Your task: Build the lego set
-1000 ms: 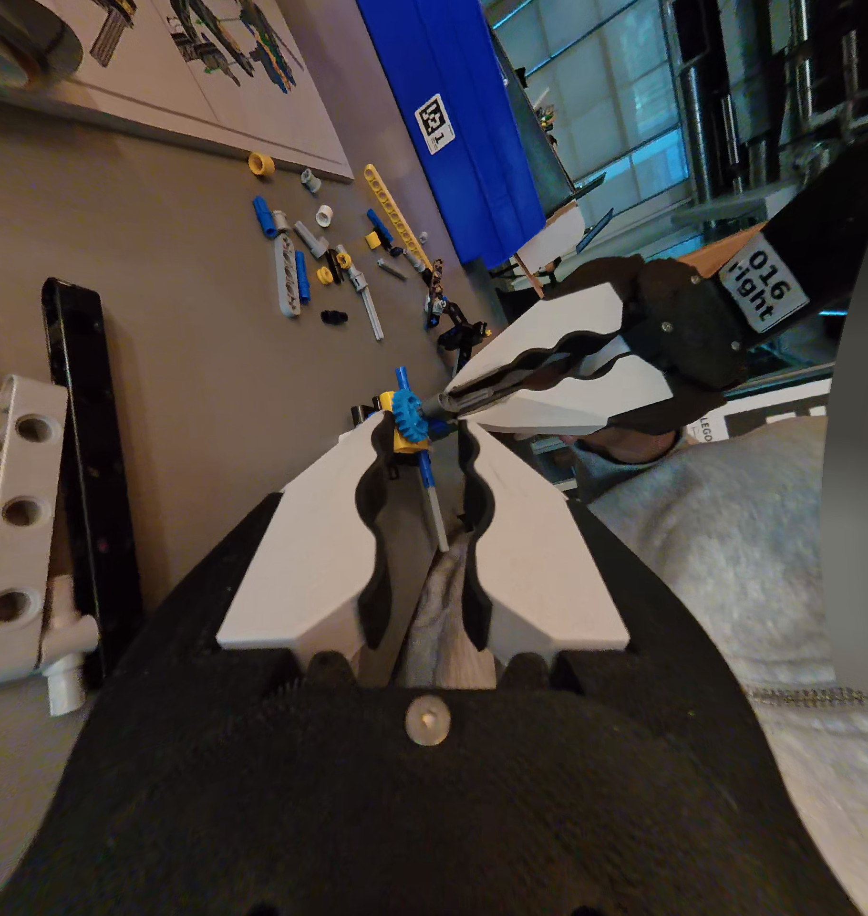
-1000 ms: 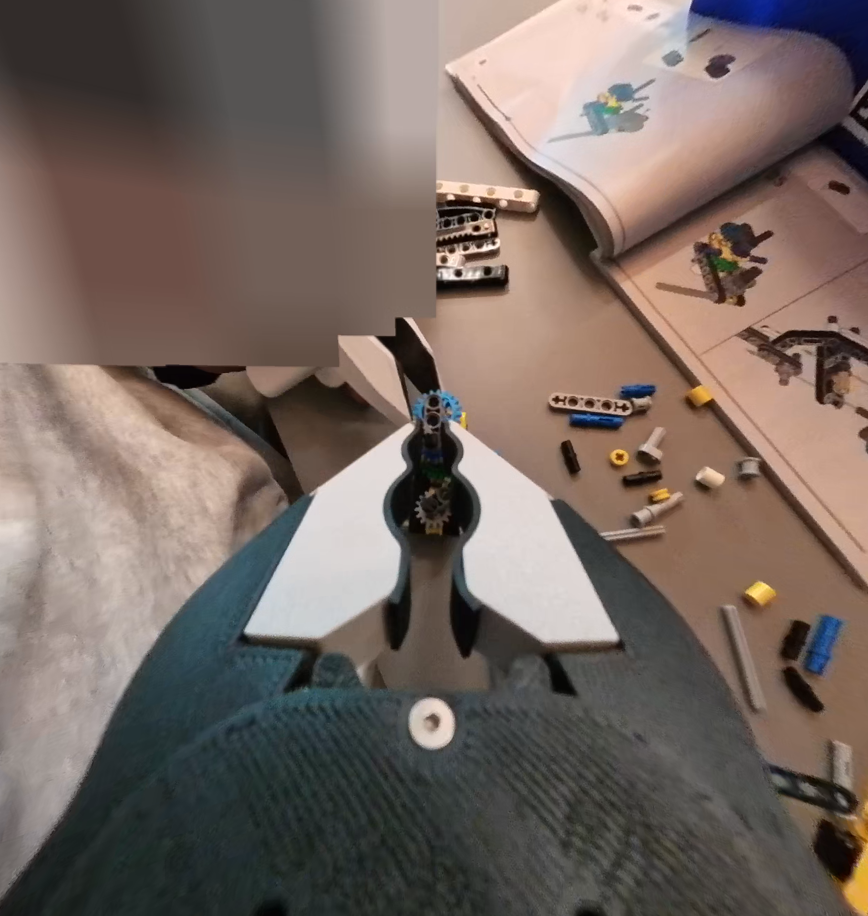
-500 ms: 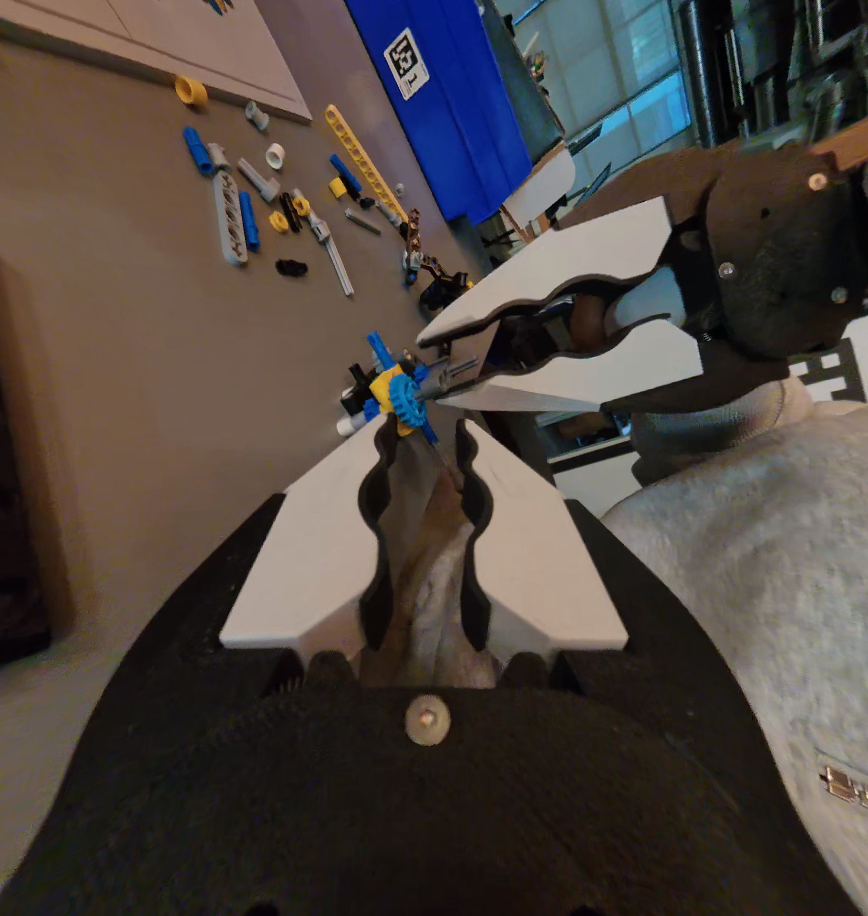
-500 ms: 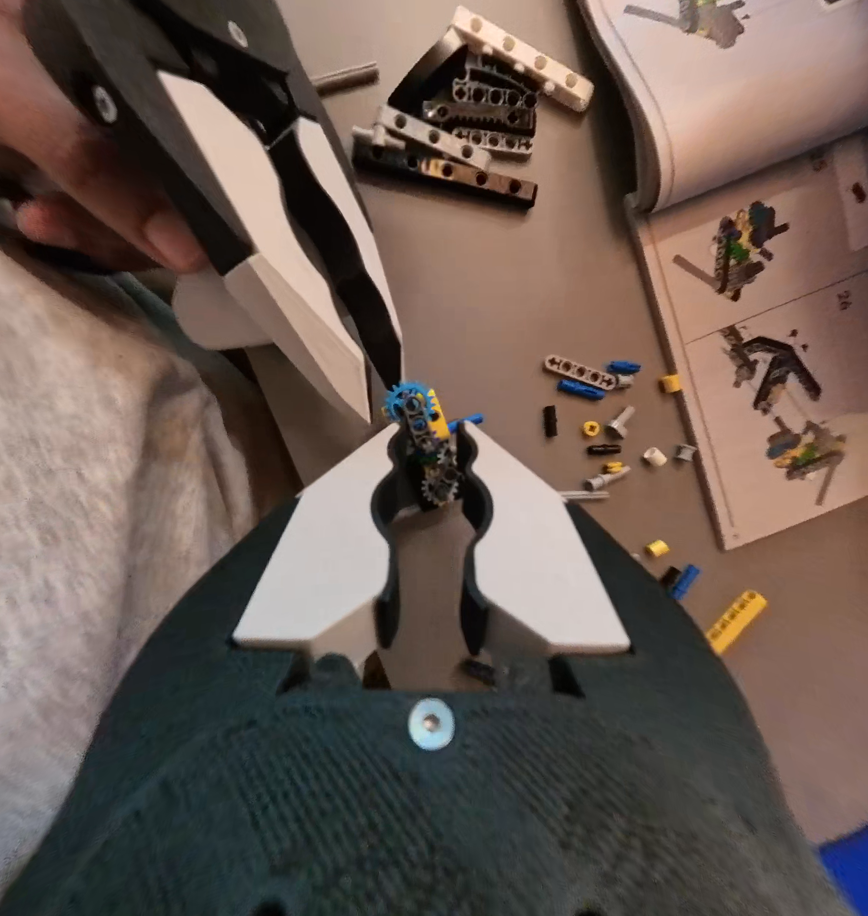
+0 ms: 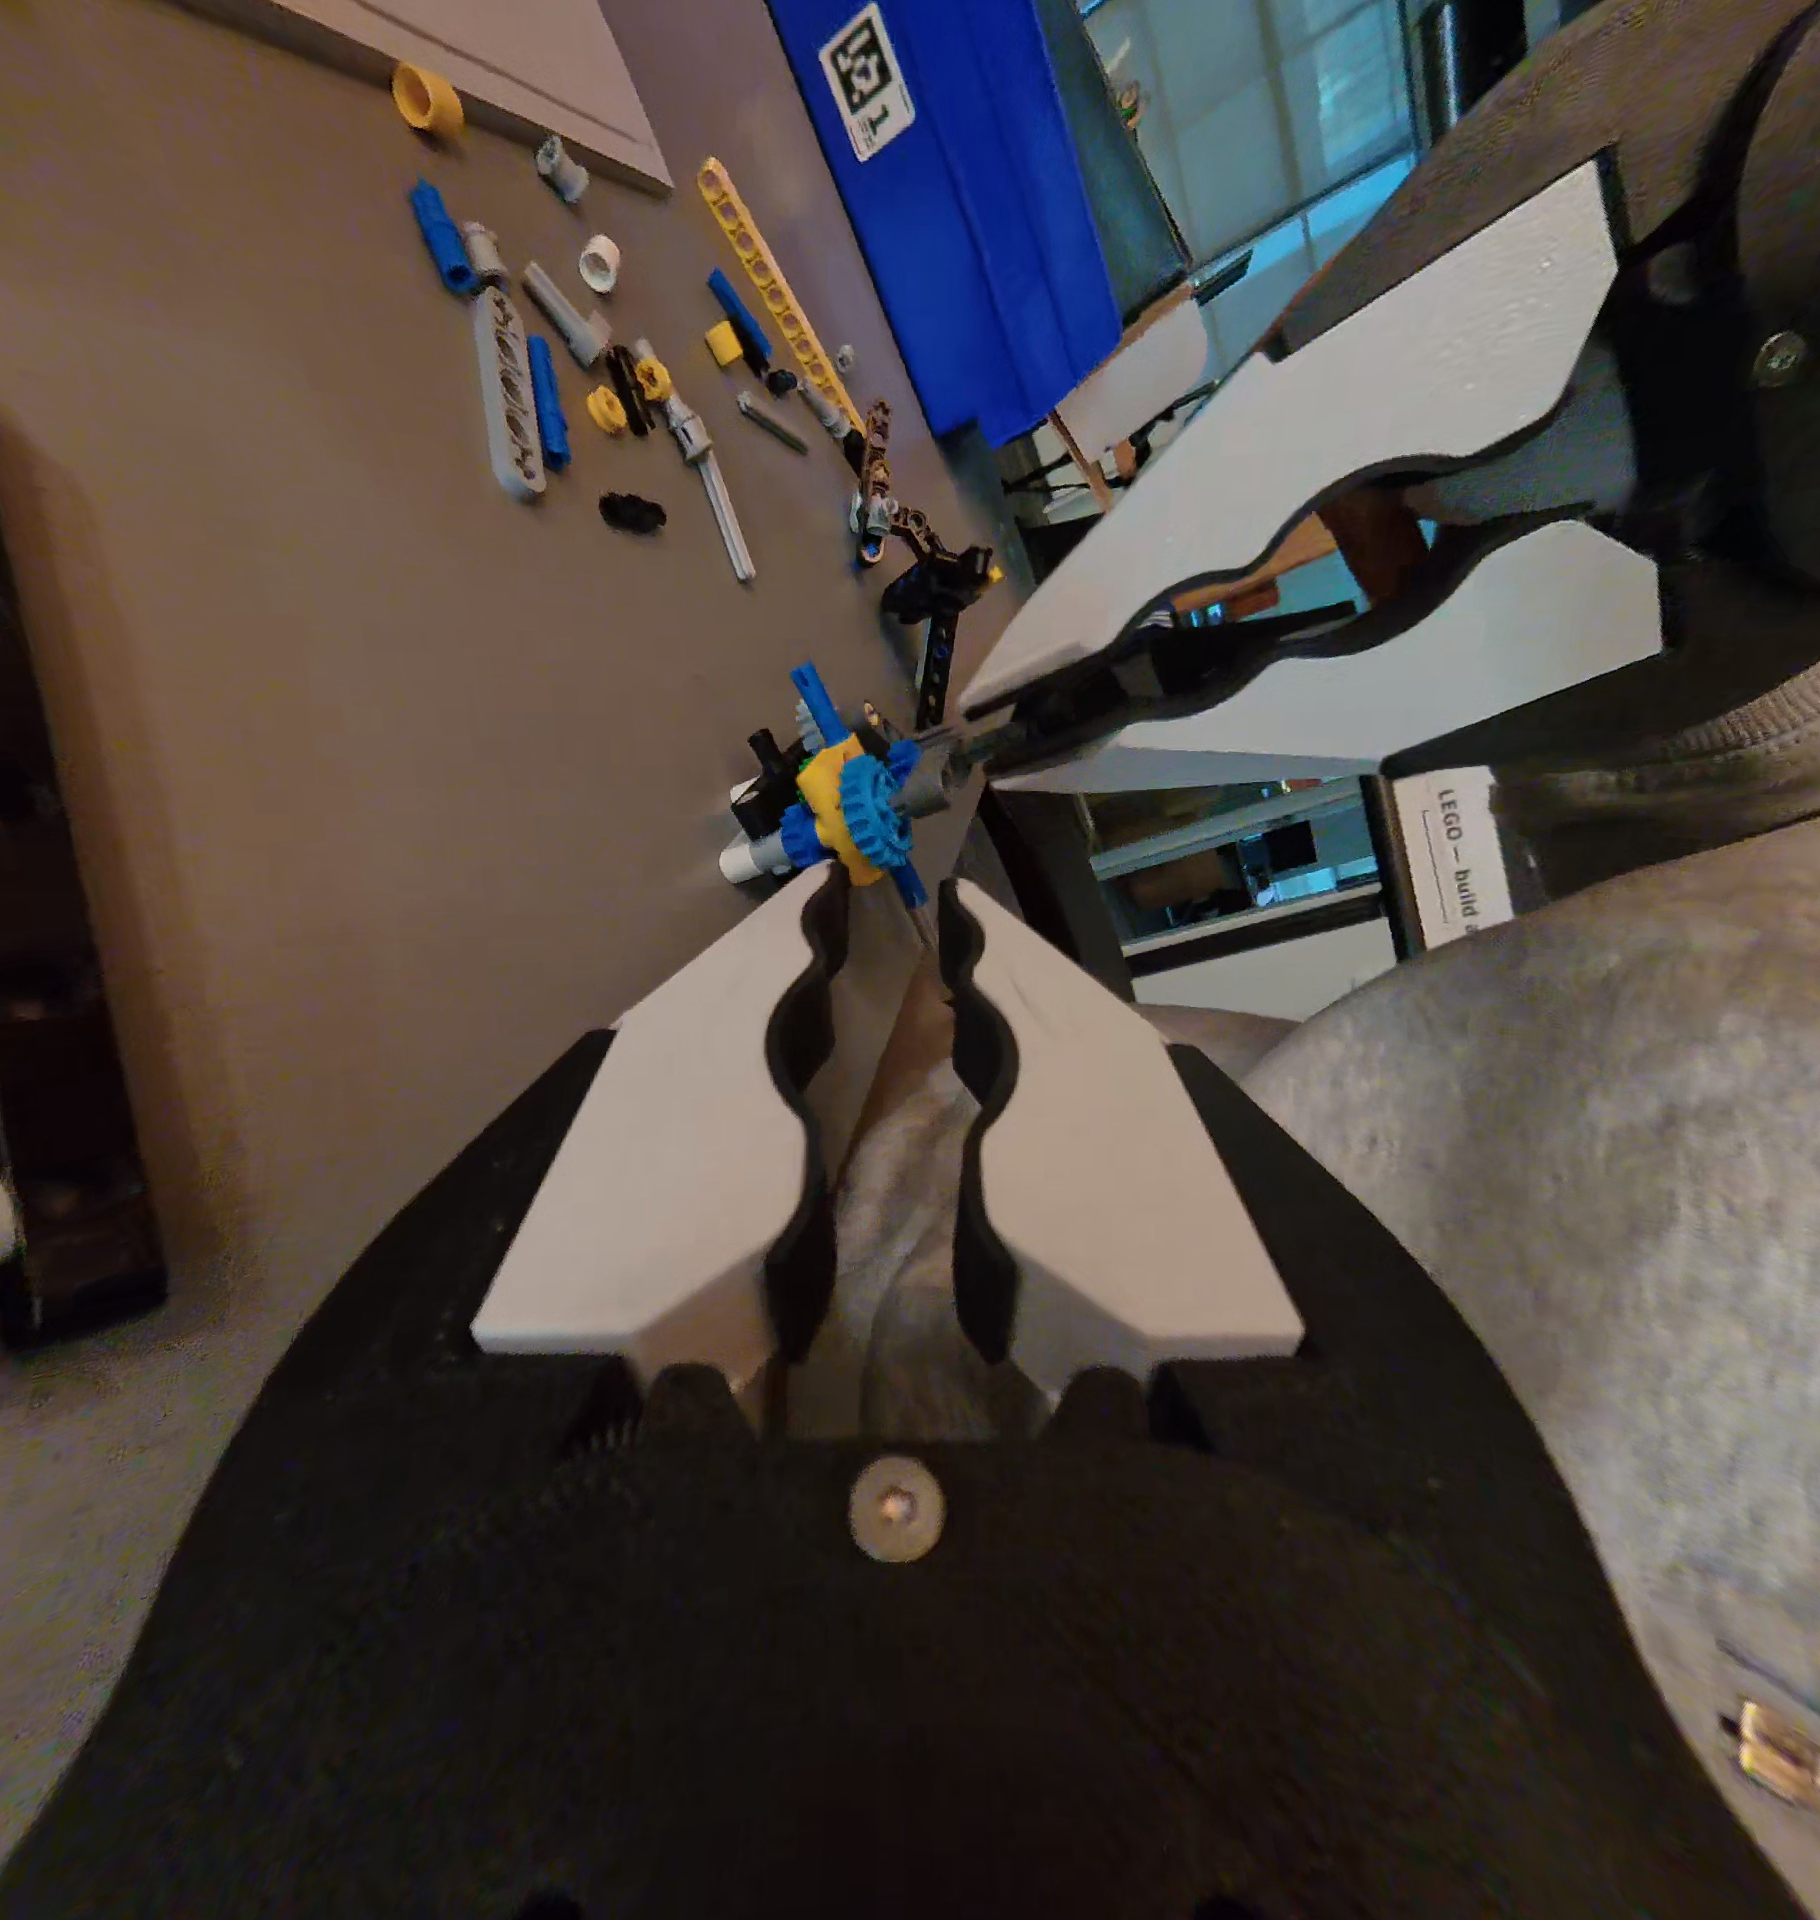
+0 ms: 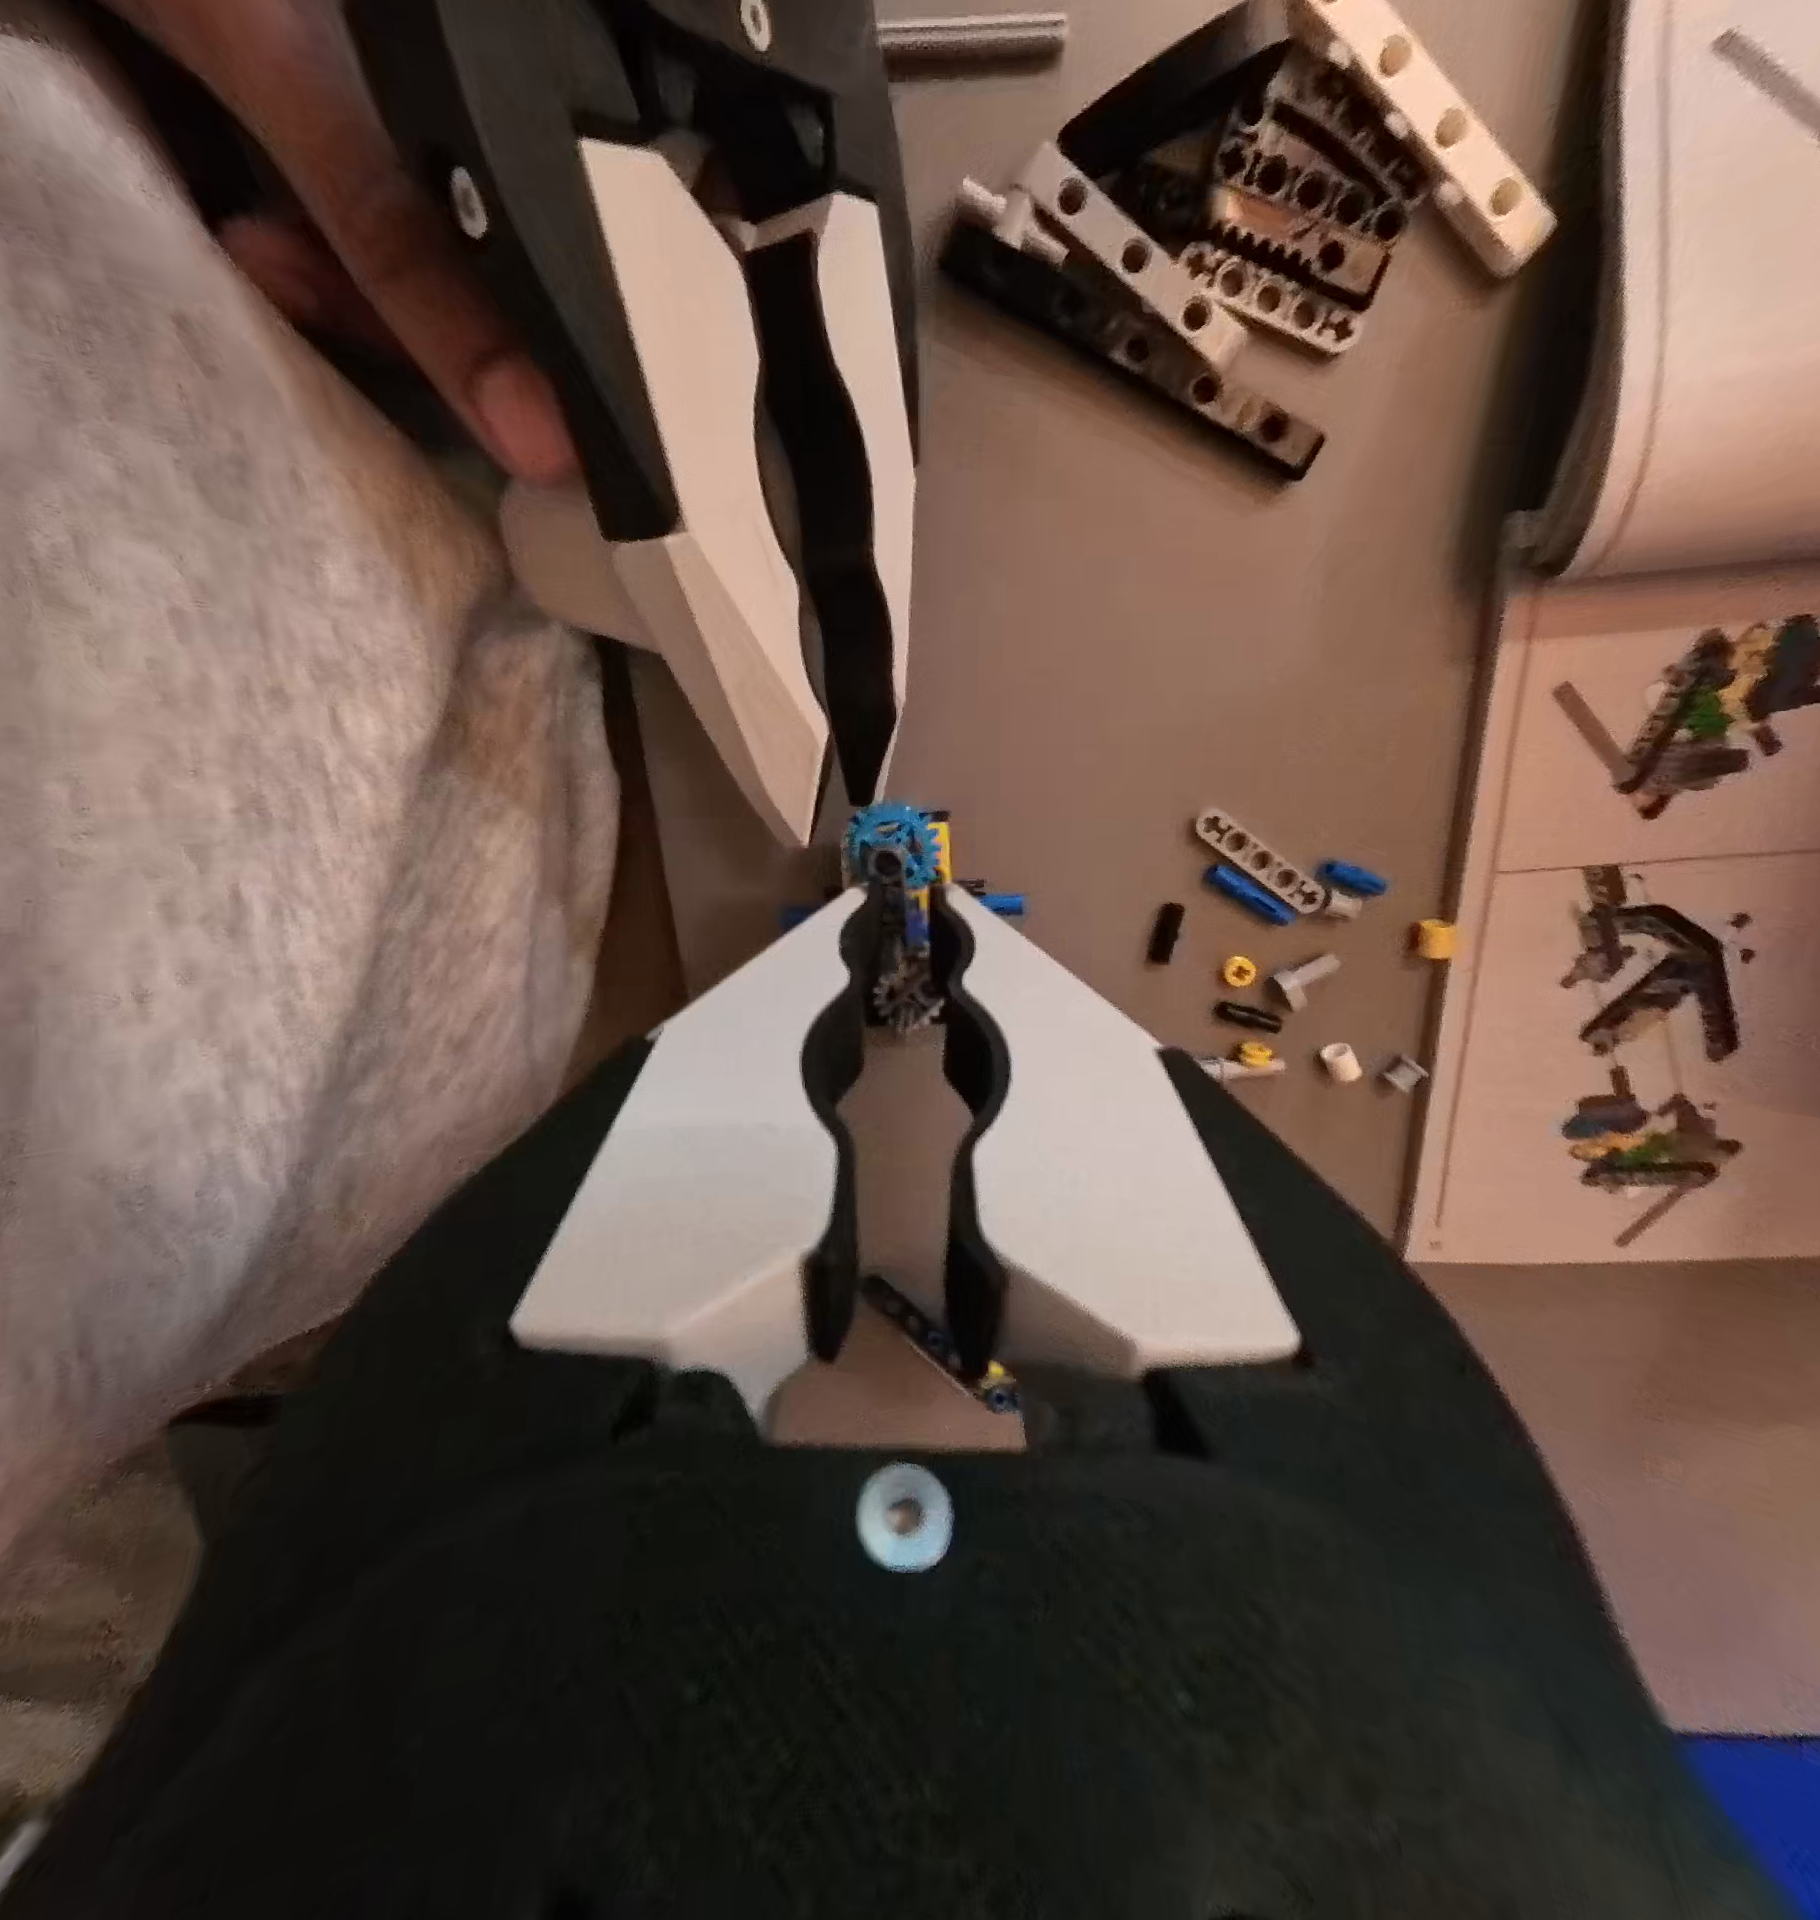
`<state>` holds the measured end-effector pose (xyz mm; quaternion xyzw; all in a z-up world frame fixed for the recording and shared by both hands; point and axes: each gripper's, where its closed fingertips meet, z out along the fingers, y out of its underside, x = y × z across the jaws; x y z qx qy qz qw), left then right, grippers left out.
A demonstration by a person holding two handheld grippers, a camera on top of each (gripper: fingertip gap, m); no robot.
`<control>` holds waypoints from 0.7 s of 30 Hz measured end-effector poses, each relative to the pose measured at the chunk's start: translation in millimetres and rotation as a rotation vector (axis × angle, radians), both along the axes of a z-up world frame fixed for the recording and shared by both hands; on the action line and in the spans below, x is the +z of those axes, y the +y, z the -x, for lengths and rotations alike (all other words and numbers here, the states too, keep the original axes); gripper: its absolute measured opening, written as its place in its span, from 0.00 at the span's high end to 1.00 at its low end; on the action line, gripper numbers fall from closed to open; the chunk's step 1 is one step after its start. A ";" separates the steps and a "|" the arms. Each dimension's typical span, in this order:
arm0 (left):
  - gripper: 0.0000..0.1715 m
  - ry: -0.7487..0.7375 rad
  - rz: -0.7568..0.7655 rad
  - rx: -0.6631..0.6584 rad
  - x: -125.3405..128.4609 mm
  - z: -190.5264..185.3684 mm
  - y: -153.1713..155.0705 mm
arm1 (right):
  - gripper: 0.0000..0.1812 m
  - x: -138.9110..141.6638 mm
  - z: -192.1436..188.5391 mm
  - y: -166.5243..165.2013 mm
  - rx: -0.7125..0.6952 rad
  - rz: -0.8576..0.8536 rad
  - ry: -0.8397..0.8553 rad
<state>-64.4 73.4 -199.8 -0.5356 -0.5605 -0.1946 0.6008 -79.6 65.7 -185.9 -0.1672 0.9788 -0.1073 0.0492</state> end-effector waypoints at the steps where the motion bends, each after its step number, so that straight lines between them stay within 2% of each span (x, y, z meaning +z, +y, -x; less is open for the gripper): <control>1: 0.92 -0.008 -0.008 0.000 0.0 0.4 -0.2 | 0.96 -1.7 -0.5 0.6 0.009 -0.015 -0.015; 6: 0.92 -0.040 -0.030 -0.003 -1.9 3.5 0.1 | 0.96 -7.4 -5.6 5.4 0.019 -0.072 -0.068; 21: 0.94 -0.073 -0.066 -0.022 -1.9 5.0 2.2 | 0.97 -8.8 -6.1 6.2 0.132 -0.092 0.050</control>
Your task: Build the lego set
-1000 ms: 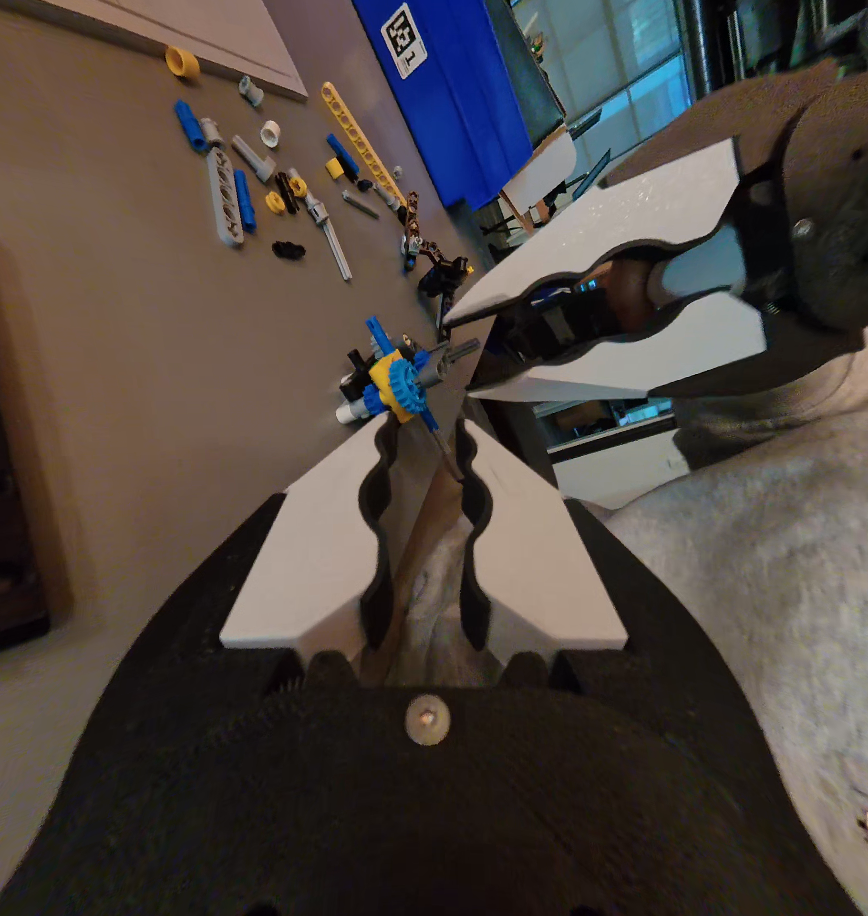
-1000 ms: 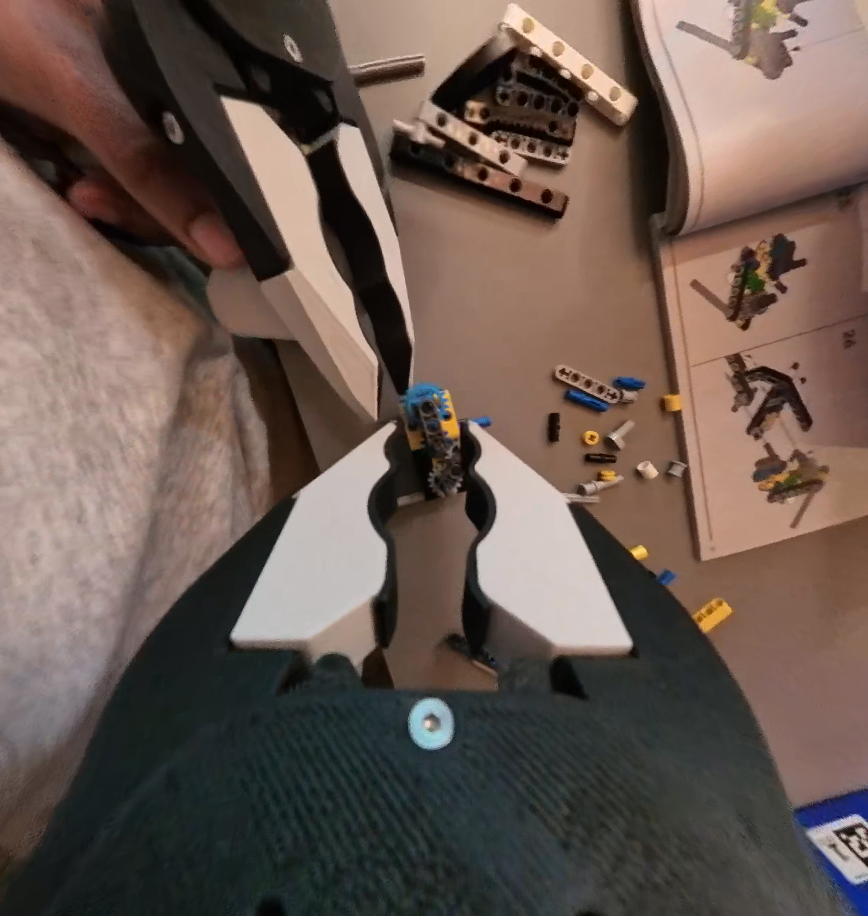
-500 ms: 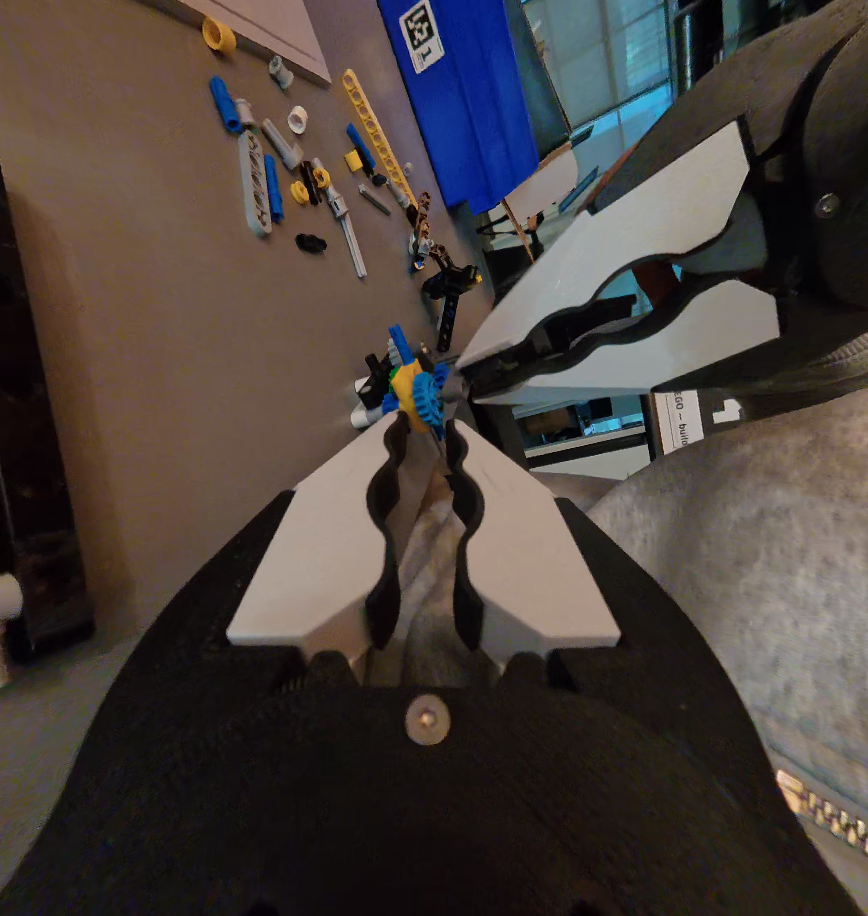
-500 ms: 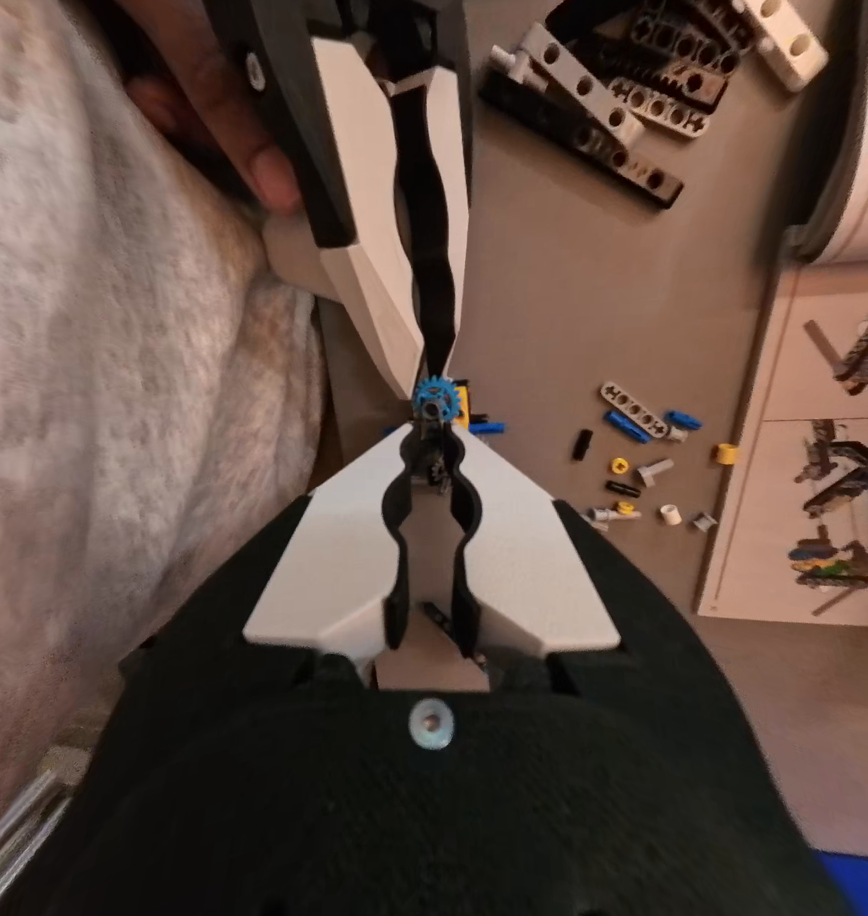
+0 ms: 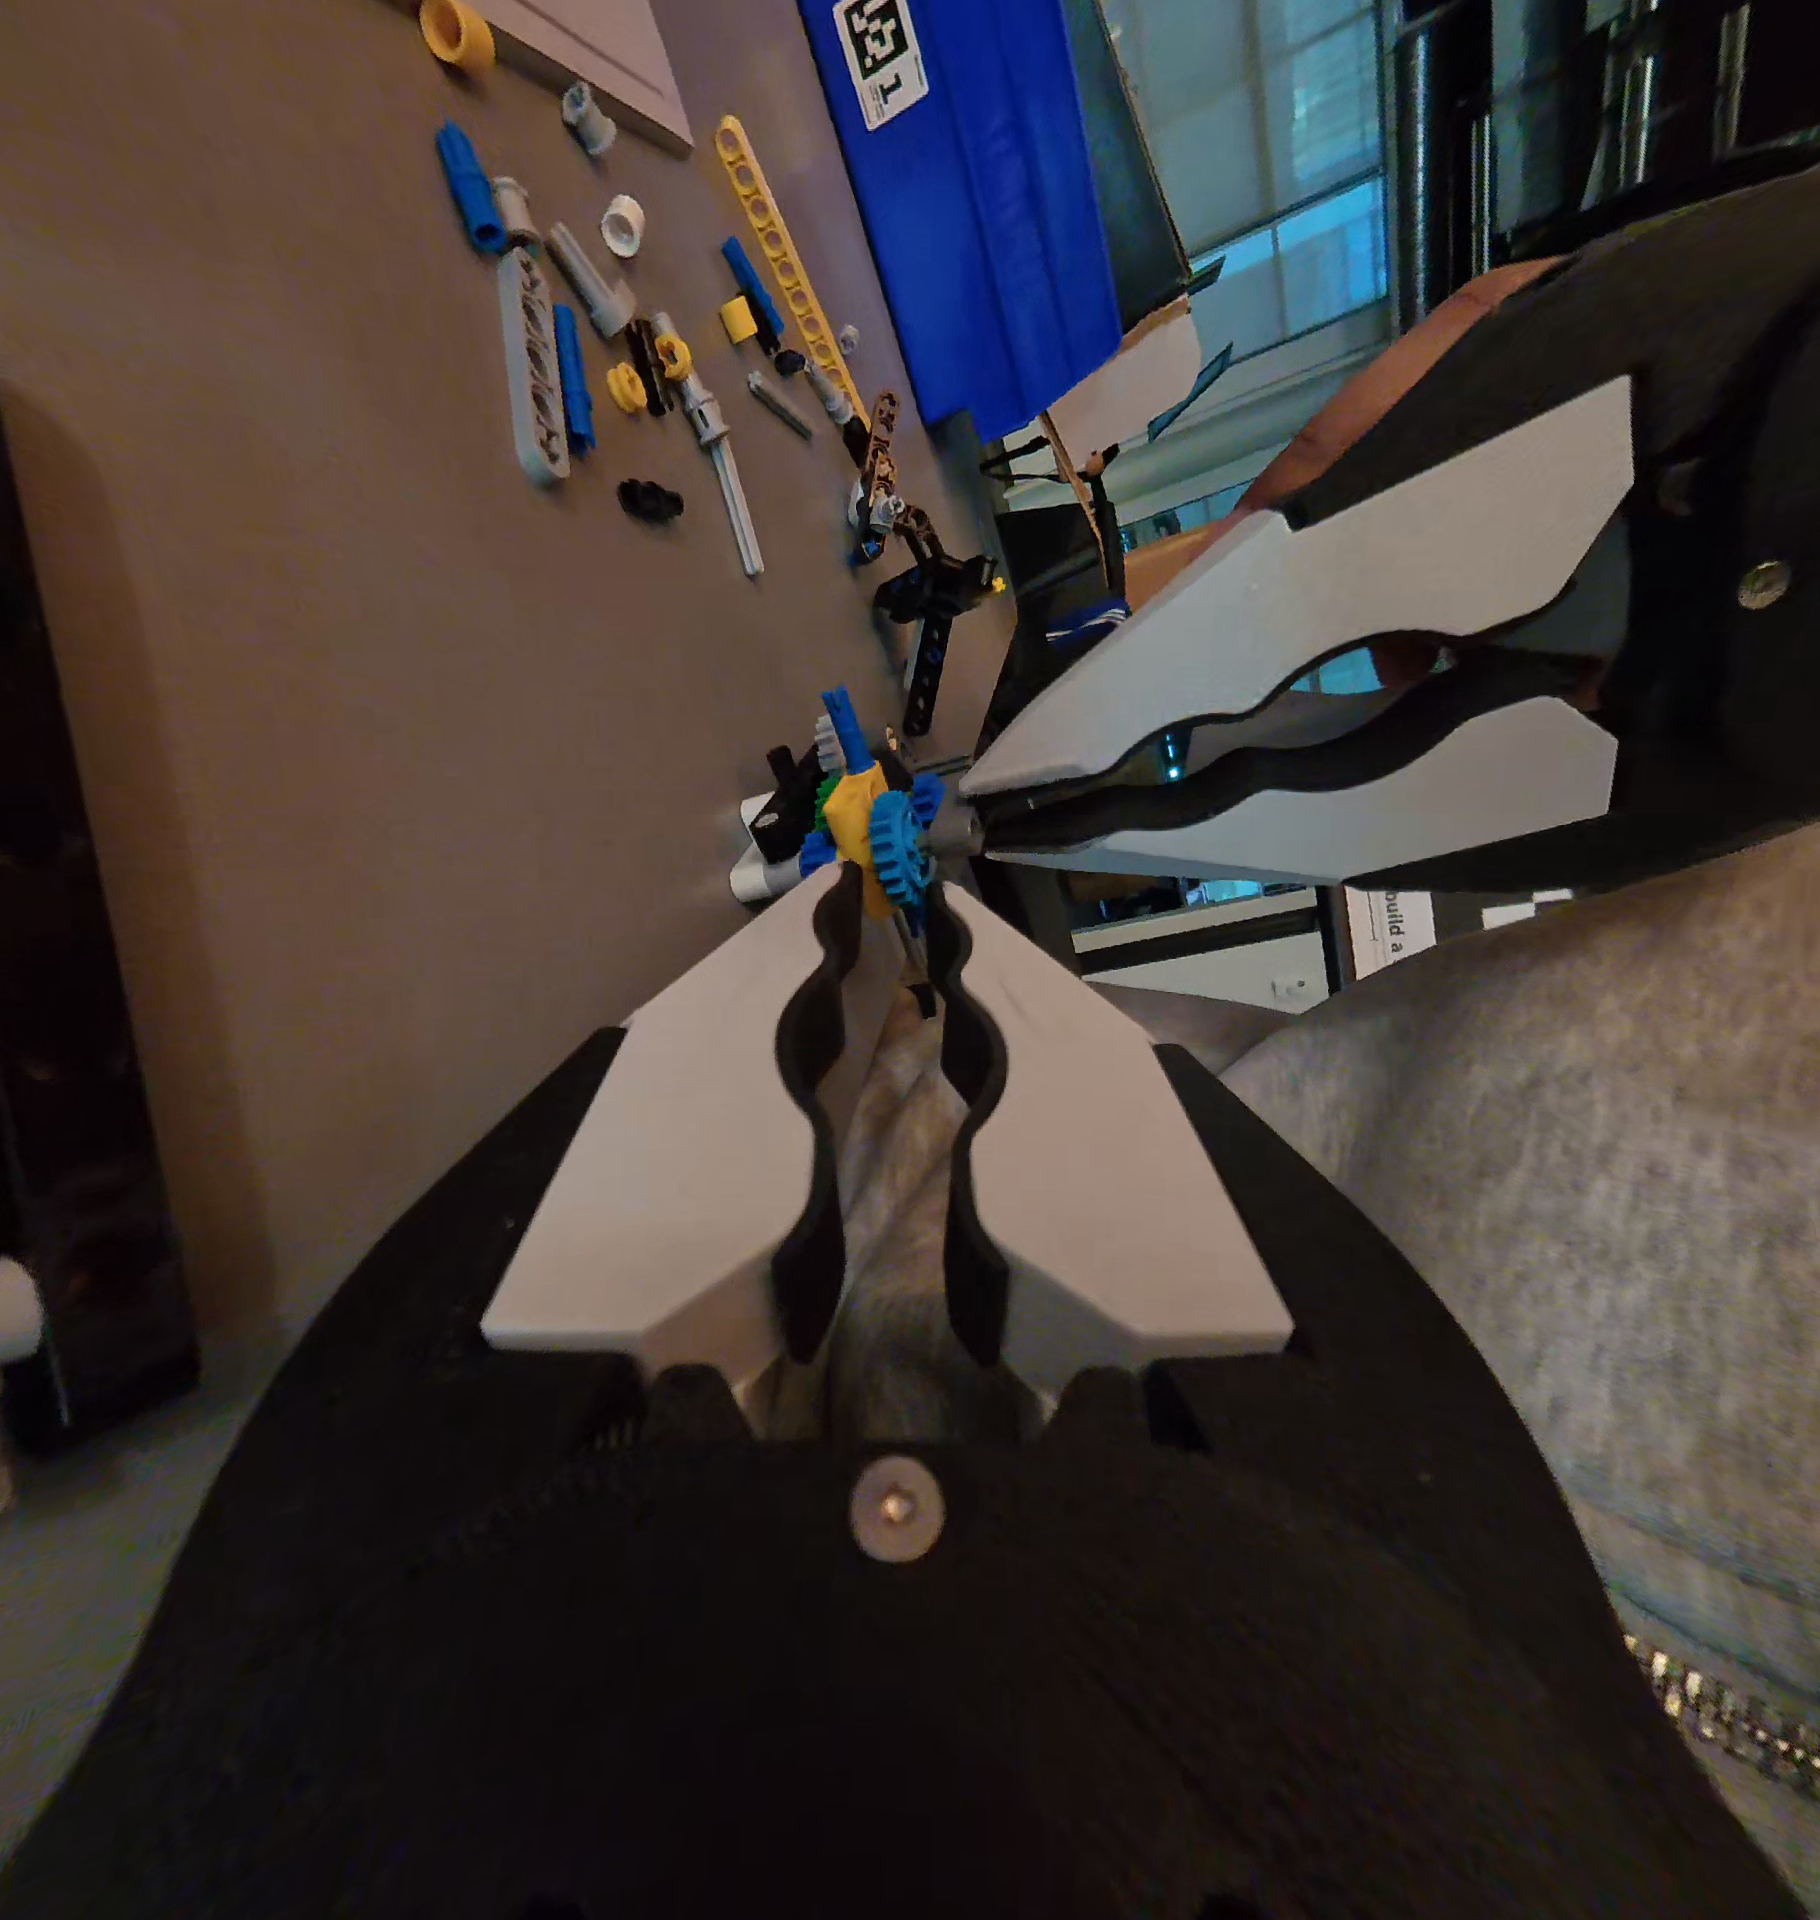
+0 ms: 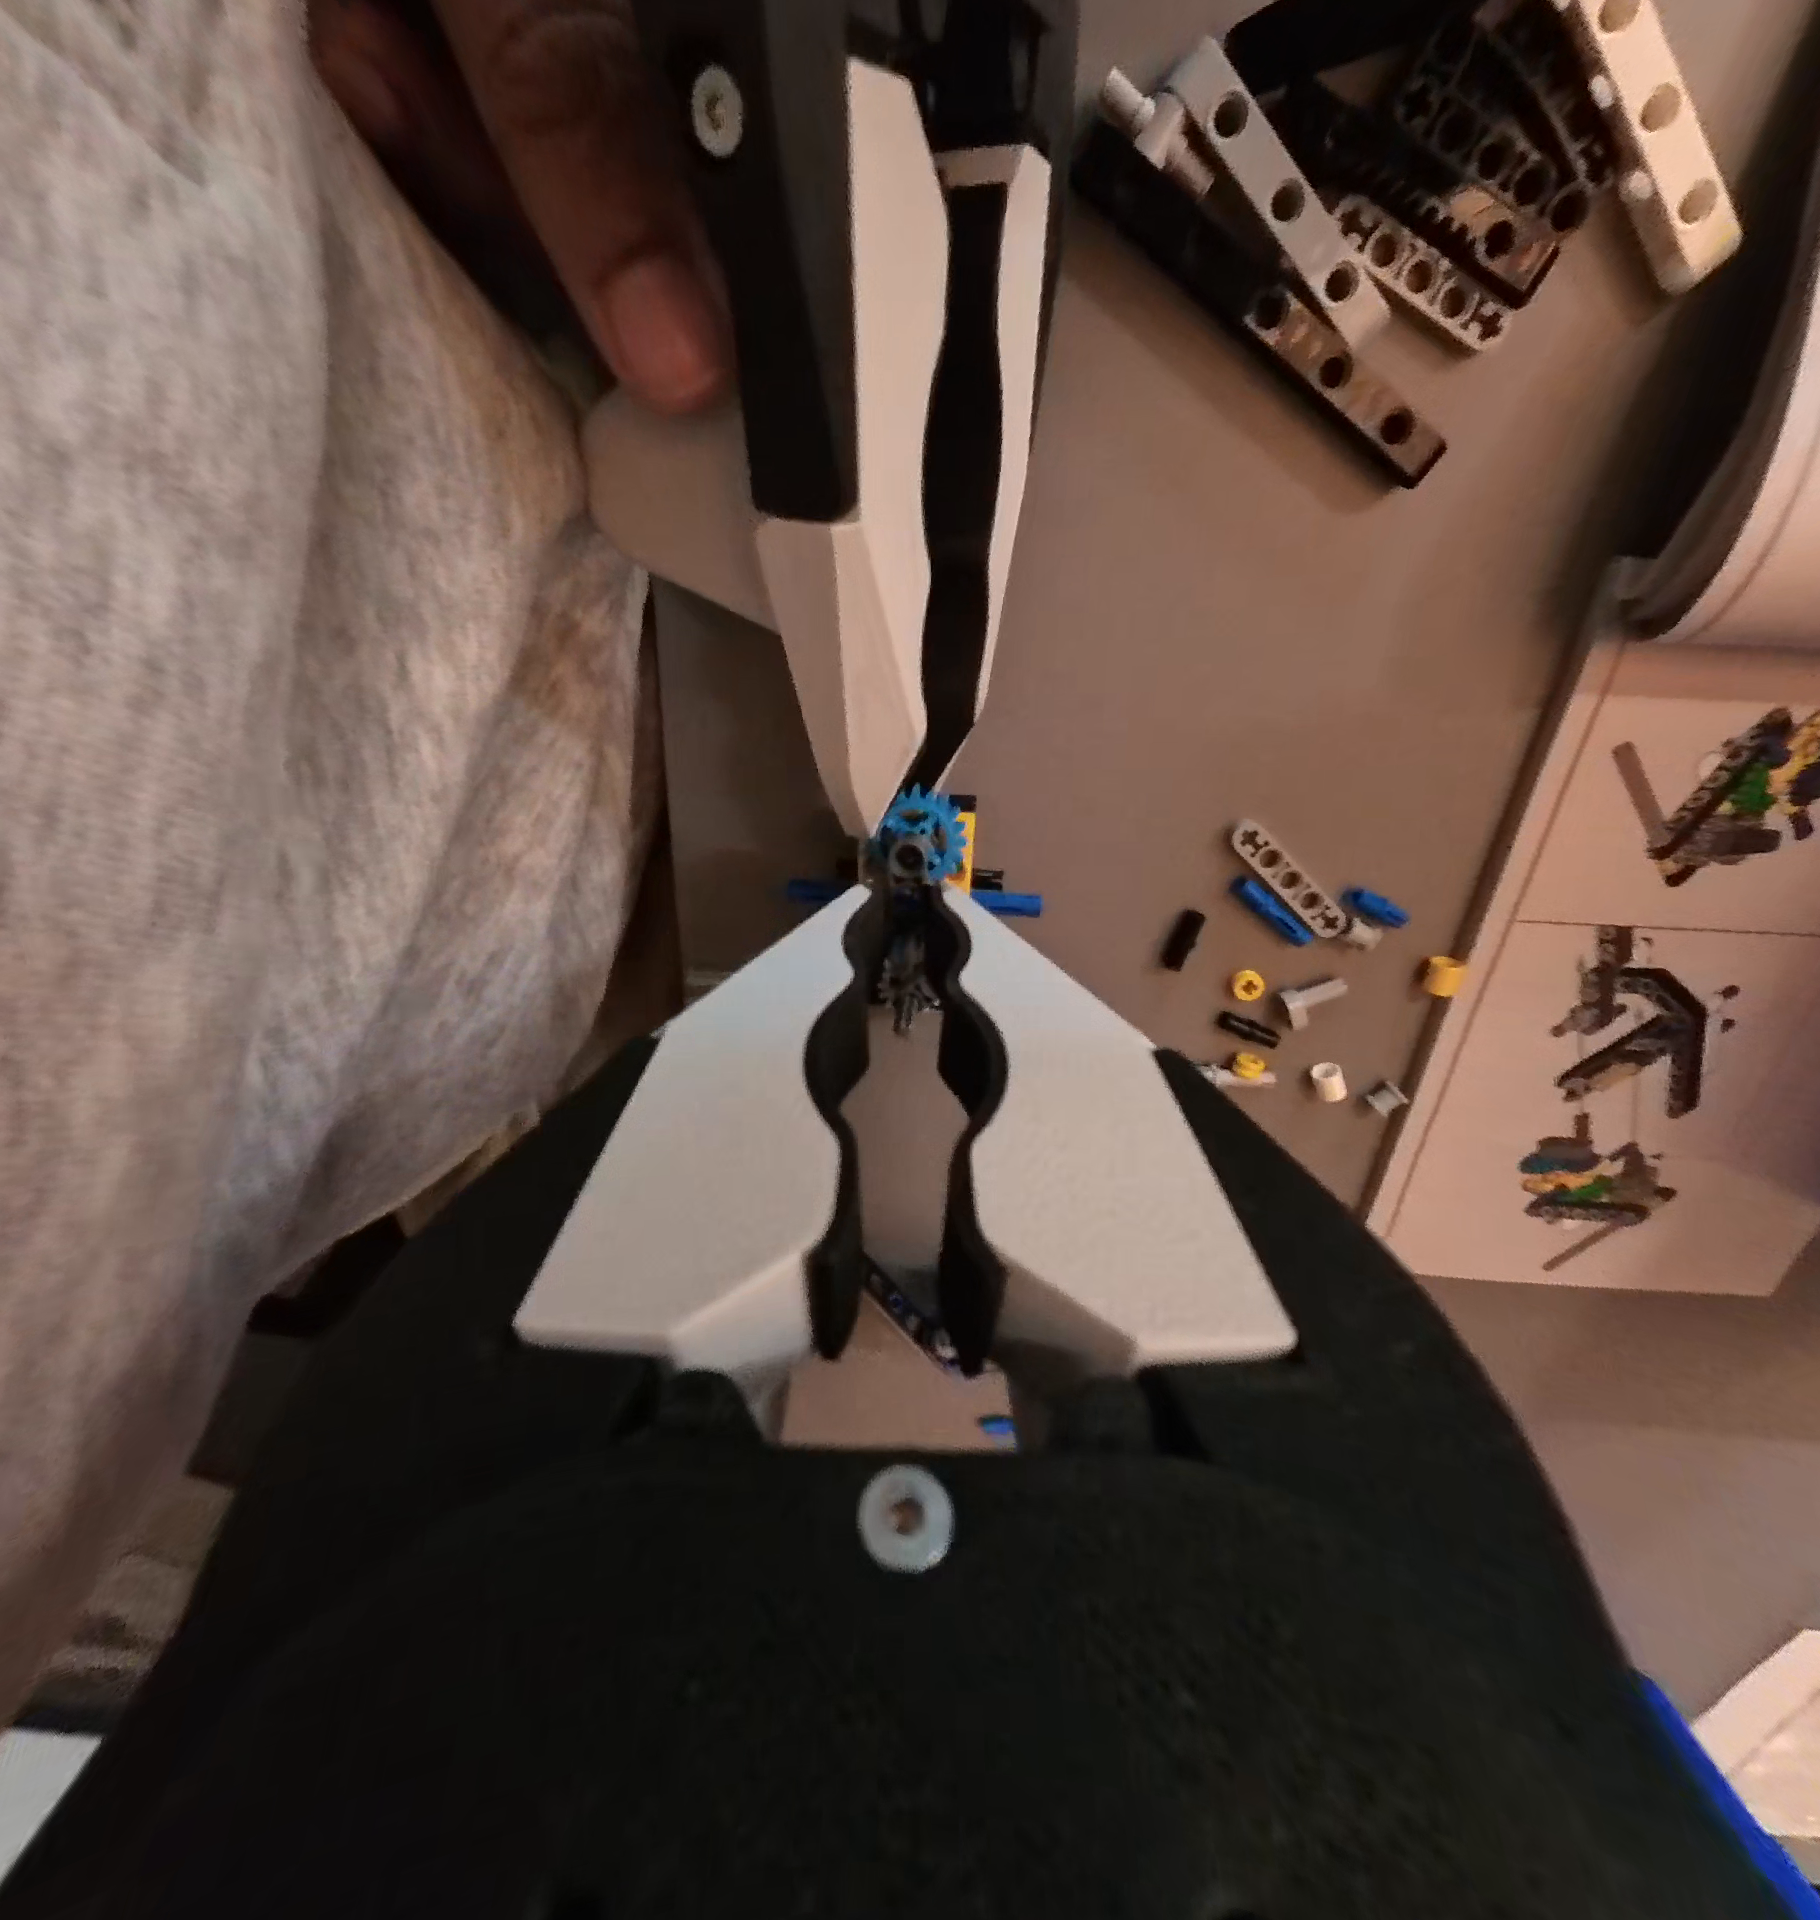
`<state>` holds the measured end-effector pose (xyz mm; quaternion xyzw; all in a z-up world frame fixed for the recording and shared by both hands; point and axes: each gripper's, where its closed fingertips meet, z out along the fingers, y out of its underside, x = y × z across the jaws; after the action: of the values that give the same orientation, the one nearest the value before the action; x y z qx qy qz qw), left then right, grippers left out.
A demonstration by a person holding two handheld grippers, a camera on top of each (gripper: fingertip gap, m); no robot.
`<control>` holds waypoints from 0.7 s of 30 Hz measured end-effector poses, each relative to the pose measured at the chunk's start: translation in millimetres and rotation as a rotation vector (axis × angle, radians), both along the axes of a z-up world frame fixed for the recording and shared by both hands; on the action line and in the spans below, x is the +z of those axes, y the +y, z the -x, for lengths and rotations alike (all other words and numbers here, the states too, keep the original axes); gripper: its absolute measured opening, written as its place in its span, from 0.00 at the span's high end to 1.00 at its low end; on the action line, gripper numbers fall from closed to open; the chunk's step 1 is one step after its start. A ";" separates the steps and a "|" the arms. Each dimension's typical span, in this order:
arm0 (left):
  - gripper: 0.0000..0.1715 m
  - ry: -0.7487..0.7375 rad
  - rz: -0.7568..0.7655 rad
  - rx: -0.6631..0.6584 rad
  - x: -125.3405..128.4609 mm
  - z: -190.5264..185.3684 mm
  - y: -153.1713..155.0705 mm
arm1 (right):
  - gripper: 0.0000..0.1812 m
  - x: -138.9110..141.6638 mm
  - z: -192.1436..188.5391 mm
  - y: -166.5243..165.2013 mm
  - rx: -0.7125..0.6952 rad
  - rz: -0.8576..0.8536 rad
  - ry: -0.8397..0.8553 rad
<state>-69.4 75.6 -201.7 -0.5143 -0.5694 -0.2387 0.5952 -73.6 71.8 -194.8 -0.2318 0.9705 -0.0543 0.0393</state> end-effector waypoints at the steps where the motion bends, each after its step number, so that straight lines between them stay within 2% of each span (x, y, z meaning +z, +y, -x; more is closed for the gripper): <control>1: 0.94 -0.001 -0.001 -0.001 0.0 0.0 0.0 | 0.97 -0.1 -0.1 0.1 0.003 -0.004 -0.001; 21: 0.95 -0.012 -0.013 -0.002 0.3 0.9 -0.7 | 0.97 -1.9 -0.5 0.2 0.038 -0.086 -0.055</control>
<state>-70.3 74.9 -201.4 -0.5094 -0.5709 -0.2461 0.5950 -73.1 72.1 -196.6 -0.2468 0.9658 -0.0182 0.0768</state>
